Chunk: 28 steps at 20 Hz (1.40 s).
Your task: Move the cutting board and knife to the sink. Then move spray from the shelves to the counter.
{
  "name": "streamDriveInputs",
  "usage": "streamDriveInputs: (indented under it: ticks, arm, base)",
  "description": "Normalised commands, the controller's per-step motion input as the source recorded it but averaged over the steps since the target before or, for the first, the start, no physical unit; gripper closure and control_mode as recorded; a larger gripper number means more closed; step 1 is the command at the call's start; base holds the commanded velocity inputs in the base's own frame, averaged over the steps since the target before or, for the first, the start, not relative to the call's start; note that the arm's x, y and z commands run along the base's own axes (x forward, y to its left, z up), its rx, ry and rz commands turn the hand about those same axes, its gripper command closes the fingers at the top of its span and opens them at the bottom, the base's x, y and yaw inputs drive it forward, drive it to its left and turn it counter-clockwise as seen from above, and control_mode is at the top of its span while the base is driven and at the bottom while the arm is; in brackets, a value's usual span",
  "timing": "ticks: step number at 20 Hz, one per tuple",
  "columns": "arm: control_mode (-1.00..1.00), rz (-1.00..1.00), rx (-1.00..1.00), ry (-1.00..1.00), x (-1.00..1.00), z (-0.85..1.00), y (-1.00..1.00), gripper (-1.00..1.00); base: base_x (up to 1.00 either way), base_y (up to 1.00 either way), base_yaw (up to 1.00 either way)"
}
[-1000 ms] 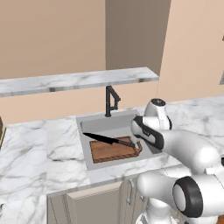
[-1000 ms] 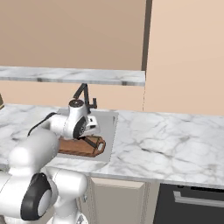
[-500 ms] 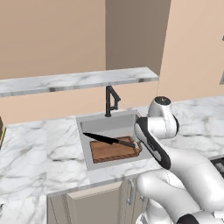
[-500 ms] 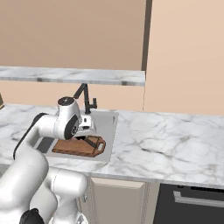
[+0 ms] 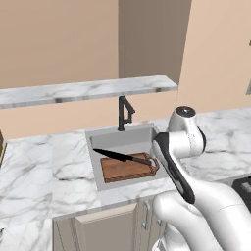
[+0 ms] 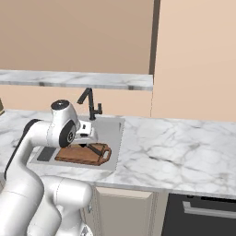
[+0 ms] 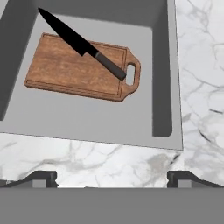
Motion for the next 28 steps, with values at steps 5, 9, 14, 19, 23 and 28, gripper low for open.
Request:
streamDriveInputs:
  ticks: [5,9,14,19,23,28]
  arm:
    - [-1.00,0.00,0.00,0.00,-0.01,0.01,0.00,-1.00]
    - [1.00,0.00,0.00,0.00,-0.01,0.00,0.00,-1.00]
    - [1.00,0.00,0.00,0.00,0.00,0.00,0.00,-1.00]
    - [1.00,0.00,0.00,0.00,0.00,0.00,0.00,-1.00]
    - [1.00,0.00,0.00,0.00,0.00,0.00,0.00,-1.00]
    - [1.00,0.00,0.00,0.00,0.00,0.00,0.00,-1.00]
  base:
    - [0.00,0.00,0.00]
    - [-0.12,-0.01,-0.02]
    - [-0.53,-0.10,-0.10]
    - [-0.43,-0.13,-0.30]
    - [0.00,0.09,-0.98]
    - [0.00,0.09,-0.98]
